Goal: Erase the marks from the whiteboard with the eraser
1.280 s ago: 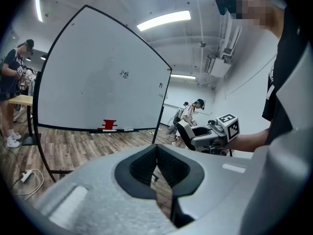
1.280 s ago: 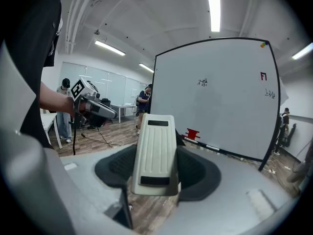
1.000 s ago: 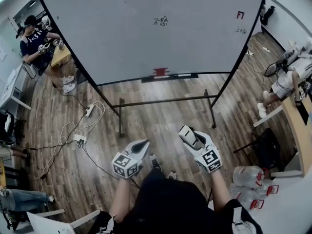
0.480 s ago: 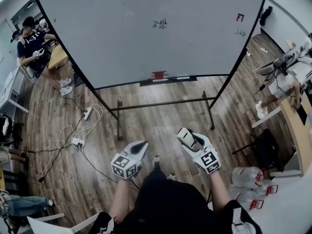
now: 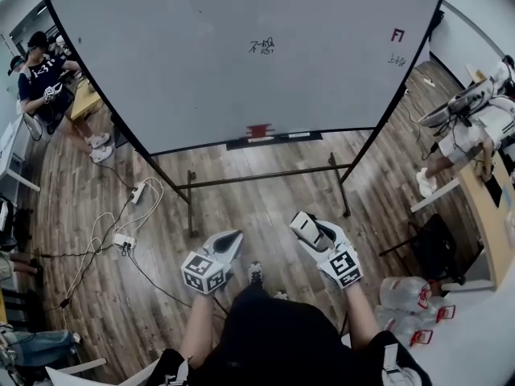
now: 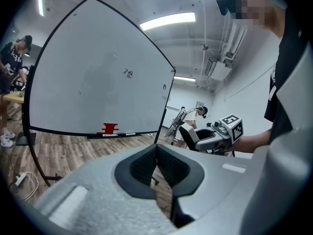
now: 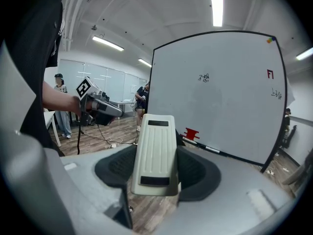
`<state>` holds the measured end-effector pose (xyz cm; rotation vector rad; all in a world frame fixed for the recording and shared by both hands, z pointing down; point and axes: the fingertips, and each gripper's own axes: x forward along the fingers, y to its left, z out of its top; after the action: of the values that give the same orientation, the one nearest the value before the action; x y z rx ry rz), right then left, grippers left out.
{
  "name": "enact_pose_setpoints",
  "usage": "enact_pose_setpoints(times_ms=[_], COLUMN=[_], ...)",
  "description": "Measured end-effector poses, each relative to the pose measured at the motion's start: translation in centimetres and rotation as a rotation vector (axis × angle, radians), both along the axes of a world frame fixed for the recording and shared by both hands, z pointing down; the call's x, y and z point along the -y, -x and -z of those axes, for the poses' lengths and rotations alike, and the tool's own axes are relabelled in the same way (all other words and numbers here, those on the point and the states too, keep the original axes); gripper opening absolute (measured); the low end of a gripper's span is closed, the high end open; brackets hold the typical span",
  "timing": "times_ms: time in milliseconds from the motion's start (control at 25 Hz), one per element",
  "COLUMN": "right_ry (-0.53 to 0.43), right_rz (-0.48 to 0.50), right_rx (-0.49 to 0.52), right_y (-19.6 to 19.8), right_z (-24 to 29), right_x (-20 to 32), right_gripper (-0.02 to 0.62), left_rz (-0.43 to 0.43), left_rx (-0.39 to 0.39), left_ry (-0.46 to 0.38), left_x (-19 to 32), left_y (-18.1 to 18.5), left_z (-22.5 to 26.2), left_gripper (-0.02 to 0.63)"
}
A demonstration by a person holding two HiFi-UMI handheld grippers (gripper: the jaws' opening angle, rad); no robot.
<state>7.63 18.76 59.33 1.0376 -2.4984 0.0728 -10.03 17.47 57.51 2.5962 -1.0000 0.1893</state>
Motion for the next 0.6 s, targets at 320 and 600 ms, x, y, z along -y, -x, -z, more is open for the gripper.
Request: enact_pose_setpoints(times_ms=[320,600], right_ry=[0.002,-0.002], right_rz=[-0.025,-0.043], right_rx=[-0.008,-0.001], right_y=[-0.2,0.3], right_z=[0.0,-0.1], right_x=[3.1,6.1], right_gripper=[0.258,0.258], left_rz=[-0.029,-0.049], left_rx=[0.009,0.018], left_ry=[0.002,0.0], left_x=[3.6,6.9], left_y=[-0.3,0.2], left_z=[-0.3,-0.2], left_gripper=[0.011,0.011])
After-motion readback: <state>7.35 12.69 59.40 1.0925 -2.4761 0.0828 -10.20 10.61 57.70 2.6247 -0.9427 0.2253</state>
